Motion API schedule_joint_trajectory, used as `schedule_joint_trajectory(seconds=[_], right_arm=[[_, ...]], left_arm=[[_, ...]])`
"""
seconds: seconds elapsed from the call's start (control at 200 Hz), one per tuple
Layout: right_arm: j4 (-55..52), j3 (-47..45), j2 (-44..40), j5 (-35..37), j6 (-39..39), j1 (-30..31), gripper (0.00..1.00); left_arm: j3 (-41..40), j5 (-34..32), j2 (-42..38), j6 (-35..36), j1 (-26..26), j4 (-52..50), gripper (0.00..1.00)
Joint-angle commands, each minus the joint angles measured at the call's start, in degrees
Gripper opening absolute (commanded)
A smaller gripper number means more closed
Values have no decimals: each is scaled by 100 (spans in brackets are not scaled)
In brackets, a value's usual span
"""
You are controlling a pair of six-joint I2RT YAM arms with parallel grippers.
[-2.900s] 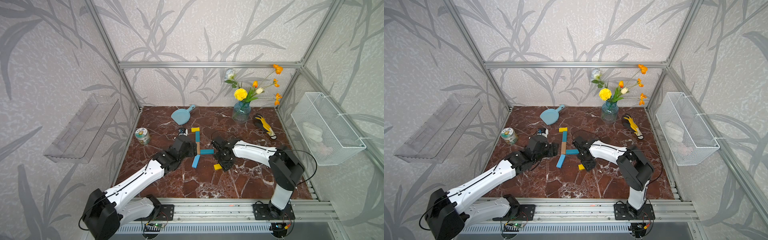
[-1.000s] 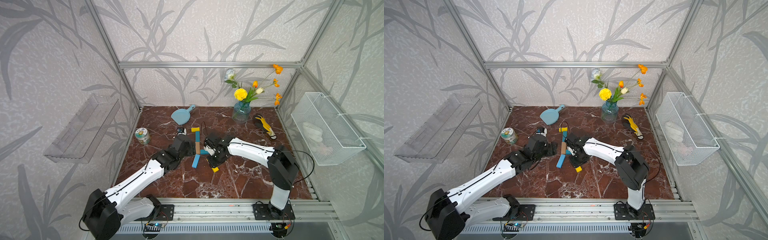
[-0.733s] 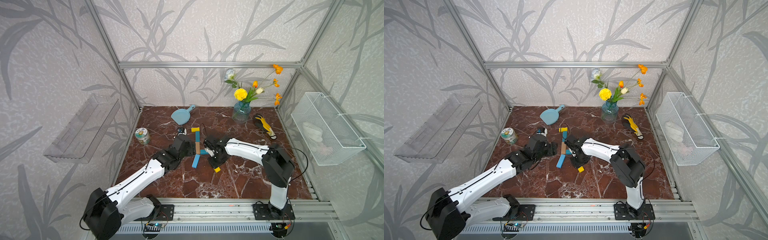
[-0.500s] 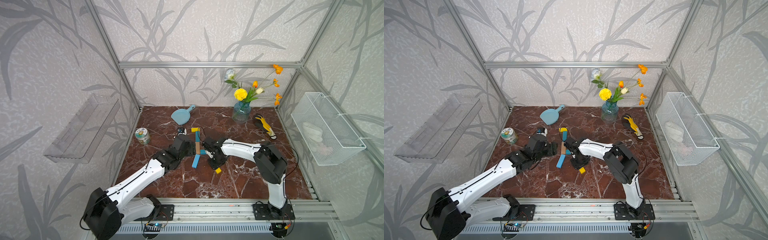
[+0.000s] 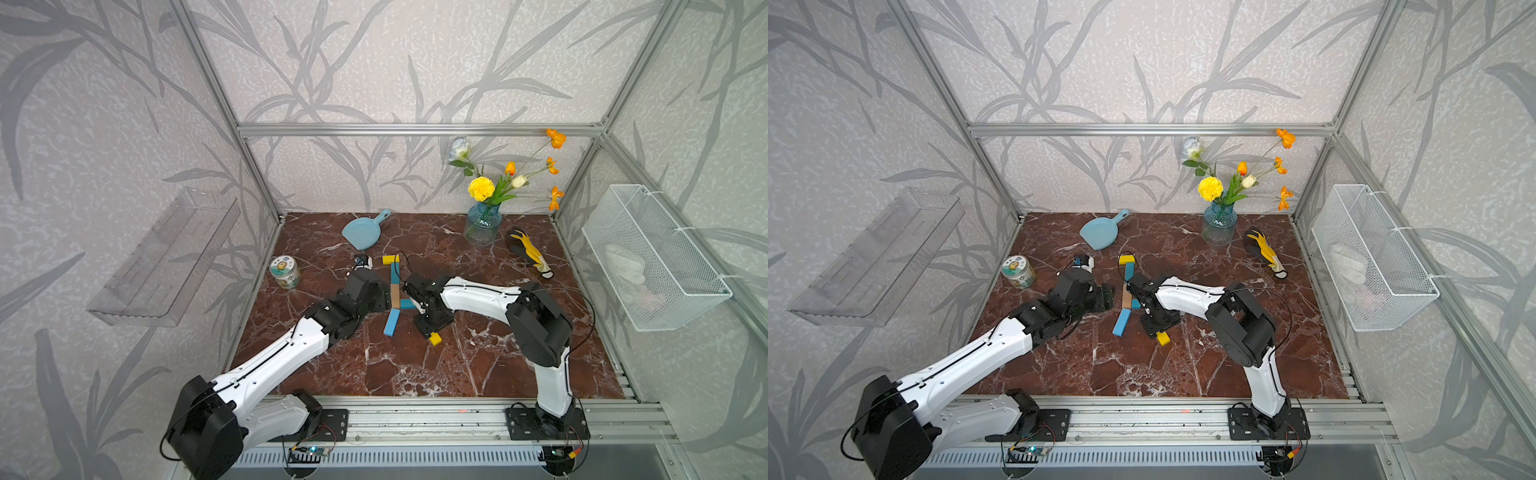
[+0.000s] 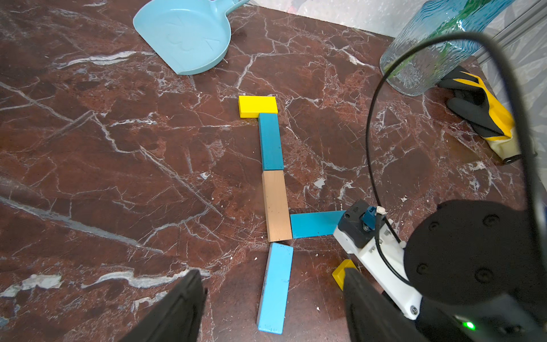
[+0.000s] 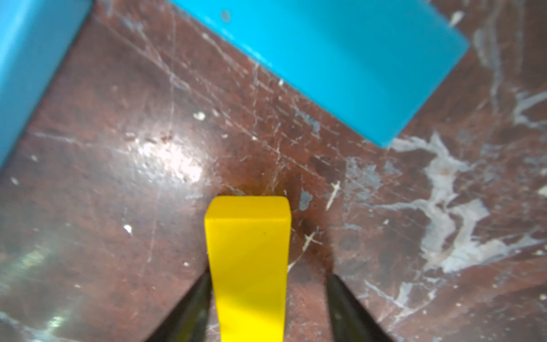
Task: Assemble a giraffe with building blocks
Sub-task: Assemble the building block at the center of the board.
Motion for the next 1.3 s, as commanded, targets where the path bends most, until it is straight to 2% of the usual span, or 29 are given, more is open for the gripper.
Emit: schedule_joint_trajectory(seconds=[0.0,0.055,0.35,0.975,1.06,1.135,1.295], right_arm=[[-134,-141,-368,146,56,80,50],[-138,-178,-413,145,90,80,46],[-93,-83,-318,177,164,86,42],[-33,-58,-42,4,127,95,42],[-29,-36,-12,43,144,95,40],[-56,3,22,115,177,89,32],[-68,80,67,205,222,90,31]], left_arm=[[64,38,53,-1,23,43,76],[72,50,71,-2,26,53,76],[94,101,32,18,36,57,76],[60,69,-4,26,39,32,76],[51,63,-9,28,41,40,76],[48,67,-7,32,36,39,76],[49,65,-8,37,47,35,76]])
